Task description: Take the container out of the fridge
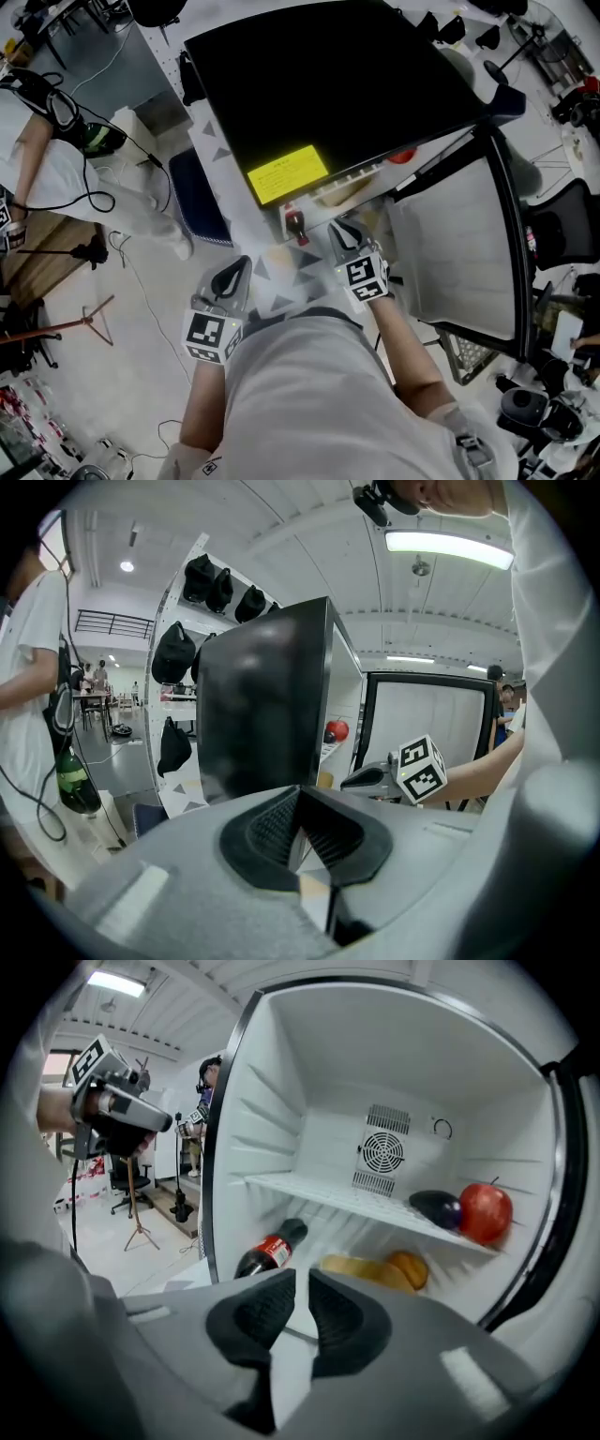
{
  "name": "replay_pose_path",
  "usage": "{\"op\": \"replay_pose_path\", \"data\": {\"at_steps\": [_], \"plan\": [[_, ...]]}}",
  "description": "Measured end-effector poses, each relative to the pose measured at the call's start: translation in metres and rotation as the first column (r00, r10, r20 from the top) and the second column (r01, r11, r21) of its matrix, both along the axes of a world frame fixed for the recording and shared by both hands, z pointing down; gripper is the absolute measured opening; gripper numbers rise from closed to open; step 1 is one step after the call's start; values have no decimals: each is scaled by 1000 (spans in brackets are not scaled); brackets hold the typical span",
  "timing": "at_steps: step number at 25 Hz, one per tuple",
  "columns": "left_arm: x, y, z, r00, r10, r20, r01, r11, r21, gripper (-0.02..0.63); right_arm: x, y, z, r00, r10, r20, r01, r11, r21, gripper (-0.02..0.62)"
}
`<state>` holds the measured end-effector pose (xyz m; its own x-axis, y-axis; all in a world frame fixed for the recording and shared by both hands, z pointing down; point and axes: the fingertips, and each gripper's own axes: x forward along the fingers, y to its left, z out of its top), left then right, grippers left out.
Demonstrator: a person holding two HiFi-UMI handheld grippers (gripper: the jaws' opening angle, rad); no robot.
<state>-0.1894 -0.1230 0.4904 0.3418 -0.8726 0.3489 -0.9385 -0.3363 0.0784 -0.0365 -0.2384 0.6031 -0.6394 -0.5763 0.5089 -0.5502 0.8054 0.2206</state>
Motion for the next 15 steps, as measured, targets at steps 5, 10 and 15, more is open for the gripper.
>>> {"op": "replay_pose_path", "data": {"at_steps": [5,10,15], "plan": [[-8,2,6,1000,-25,-5,24,999,-21,9,-3,-21,28,994,-19,-109,20,1000,5,54],[-16,9,12,998,-68,-7,67,997,-40,9,-8,-42,45,980,-34,-196,41,999,34,88],[-22,17,16,996,-89,-5,88,994,-57,9,-16,-54,69,947,-86,-308,104,994,42,95]]}}
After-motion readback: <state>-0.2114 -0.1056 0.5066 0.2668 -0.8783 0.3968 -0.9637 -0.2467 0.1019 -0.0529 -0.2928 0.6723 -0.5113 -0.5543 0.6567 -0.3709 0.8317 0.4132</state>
